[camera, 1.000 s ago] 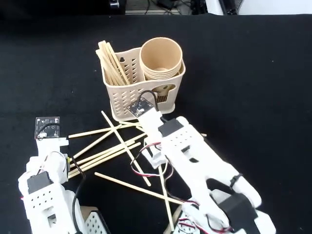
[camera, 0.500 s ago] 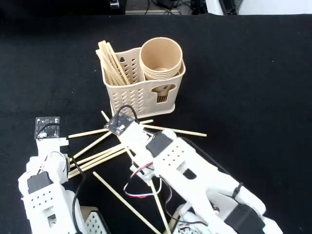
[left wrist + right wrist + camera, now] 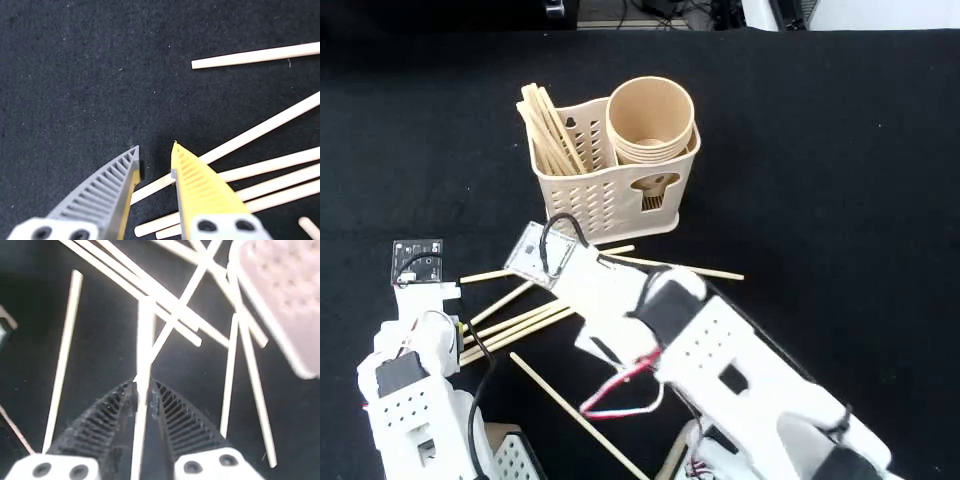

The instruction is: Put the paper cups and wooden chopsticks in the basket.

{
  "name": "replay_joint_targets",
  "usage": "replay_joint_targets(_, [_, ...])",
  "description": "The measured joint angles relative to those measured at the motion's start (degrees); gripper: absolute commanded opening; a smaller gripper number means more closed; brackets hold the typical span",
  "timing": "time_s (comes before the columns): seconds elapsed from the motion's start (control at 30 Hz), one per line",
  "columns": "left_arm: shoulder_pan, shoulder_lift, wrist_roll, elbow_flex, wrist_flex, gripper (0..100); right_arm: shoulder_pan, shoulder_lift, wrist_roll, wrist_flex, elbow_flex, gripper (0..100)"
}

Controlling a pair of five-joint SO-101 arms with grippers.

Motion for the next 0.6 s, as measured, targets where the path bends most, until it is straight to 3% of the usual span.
replay_joint_targets(0.3, [0.0, 0.0, 0.0, 0.0, 0.0, 12, -0.26, -8.79, 0.18, -1.93, -14.51, 1.3])
replay_joint_targets(0.6, [0.0, 0.0, 0.0, 0.0, 0.0, 12, 4.31, -12.57, 0.18, -31.38, -17.41, 1.3])
